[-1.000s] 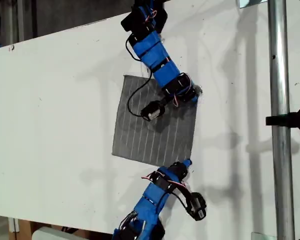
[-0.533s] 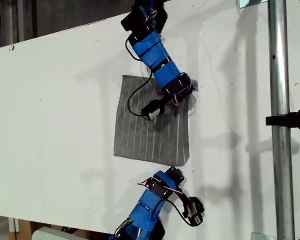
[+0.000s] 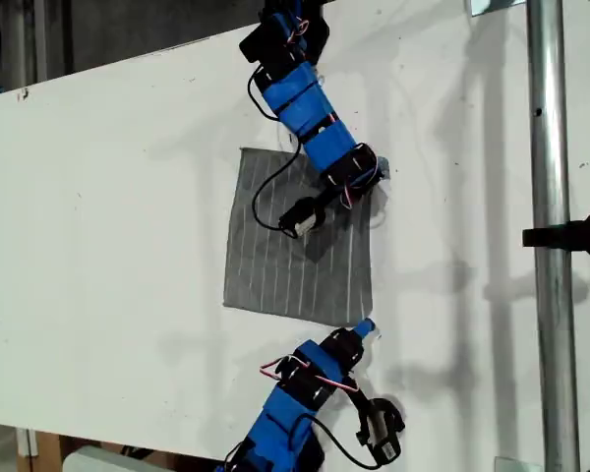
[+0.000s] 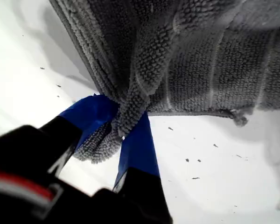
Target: Grasp corners of a towel and fold twice.
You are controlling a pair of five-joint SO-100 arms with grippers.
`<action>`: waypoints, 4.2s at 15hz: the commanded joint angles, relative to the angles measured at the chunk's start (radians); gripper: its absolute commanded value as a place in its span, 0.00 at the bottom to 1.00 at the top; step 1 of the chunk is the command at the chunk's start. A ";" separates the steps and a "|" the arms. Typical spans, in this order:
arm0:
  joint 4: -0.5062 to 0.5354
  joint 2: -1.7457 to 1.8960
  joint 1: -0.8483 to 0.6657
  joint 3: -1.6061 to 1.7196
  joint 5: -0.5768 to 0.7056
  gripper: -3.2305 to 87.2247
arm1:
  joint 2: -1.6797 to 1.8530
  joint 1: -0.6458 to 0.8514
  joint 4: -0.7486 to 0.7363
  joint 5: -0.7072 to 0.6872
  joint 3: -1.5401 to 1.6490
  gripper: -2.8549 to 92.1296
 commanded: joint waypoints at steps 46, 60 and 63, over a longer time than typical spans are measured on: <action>-0.144 0.362 -0.669 0.451 0.423 0.00 | 0.594 0.594 -0.095 -0.414 0.540 0.03; -0.064 0.426 -0.423 0.477 0.127 0.30 | 0.606 0.600 0.084 -0.347 0.469 0.43; -0.026 0.730 -0.413 0.617 0.029 0.32 | 0.684 0.620 0.245 -0.284 0.476 0.49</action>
